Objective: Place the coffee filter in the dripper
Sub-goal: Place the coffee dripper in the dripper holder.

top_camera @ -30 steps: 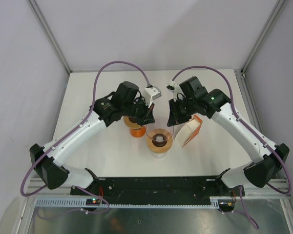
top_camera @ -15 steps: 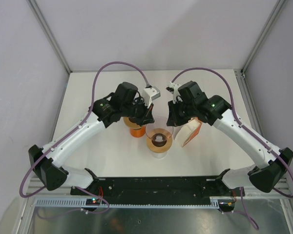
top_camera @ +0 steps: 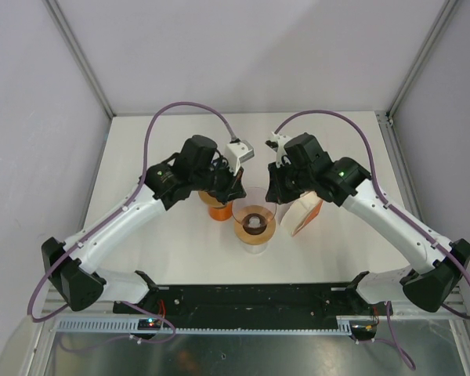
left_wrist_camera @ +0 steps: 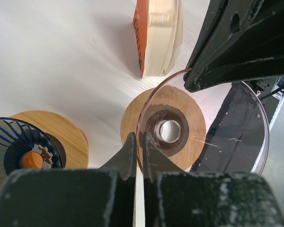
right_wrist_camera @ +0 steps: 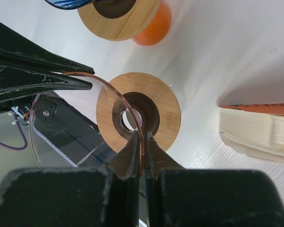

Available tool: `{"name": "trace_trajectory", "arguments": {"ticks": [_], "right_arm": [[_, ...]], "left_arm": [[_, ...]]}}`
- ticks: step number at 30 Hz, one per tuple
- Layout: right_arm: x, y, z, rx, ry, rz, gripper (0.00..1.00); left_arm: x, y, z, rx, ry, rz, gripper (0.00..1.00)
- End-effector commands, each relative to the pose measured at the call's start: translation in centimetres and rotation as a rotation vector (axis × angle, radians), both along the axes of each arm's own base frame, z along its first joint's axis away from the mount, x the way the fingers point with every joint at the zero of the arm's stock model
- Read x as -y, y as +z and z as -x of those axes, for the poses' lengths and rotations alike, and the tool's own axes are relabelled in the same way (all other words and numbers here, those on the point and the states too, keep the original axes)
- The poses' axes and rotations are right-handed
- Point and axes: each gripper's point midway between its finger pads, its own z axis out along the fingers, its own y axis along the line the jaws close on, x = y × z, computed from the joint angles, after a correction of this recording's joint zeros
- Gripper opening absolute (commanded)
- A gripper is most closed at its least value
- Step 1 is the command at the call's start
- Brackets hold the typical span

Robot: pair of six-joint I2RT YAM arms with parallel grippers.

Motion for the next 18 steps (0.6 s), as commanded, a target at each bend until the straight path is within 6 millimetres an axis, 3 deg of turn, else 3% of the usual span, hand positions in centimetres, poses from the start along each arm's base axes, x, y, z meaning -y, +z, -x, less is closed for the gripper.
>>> {"name": "trace_trajectory", "arguments": {"ticks": [1, 18], "right_arm": [[-0.1, -2.6, -1.7, 0.020, -0.015, 0.066, 0.00], [0.0, -4.1, -1.4, -0.007, -0.012, 0.075, 0.00]], "left_arm": [[-0.2, -4.5, 3.3, -0.130, -0.131, -0.089, 0.00], [-0.6, -6.3, 3.7, -0.157, -0.134, -0.120, 0.00]]}}
